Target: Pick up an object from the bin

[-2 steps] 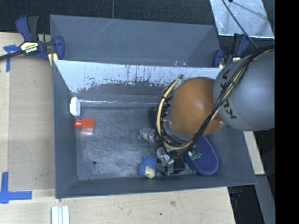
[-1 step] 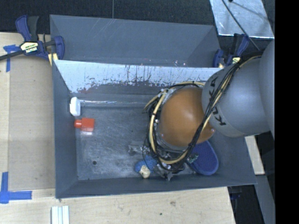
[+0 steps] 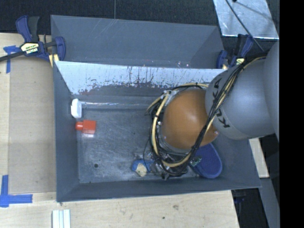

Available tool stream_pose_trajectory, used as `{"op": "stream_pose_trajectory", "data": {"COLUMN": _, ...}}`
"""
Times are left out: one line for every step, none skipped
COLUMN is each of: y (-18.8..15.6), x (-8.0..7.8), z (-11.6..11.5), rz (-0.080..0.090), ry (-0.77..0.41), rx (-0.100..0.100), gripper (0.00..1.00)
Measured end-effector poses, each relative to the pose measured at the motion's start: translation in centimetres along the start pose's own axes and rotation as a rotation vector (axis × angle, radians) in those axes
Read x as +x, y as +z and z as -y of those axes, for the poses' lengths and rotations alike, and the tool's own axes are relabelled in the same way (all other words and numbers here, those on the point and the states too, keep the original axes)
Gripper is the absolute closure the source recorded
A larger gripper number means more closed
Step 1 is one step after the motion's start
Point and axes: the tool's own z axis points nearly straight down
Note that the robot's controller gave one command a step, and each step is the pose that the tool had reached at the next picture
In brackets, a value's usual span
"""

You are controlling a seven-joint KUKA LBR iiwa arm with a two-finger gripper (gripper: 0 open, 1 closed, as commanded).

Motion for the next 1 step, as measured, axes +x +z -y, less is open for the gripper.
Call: {"op": "stream_pose_trajectory", "data": {"y": -18.78, "x": -0.63, "z": 0.33, "rz": 0.007, "ry": 0.005, "rx": 0.004, "gripper": 1.00}}
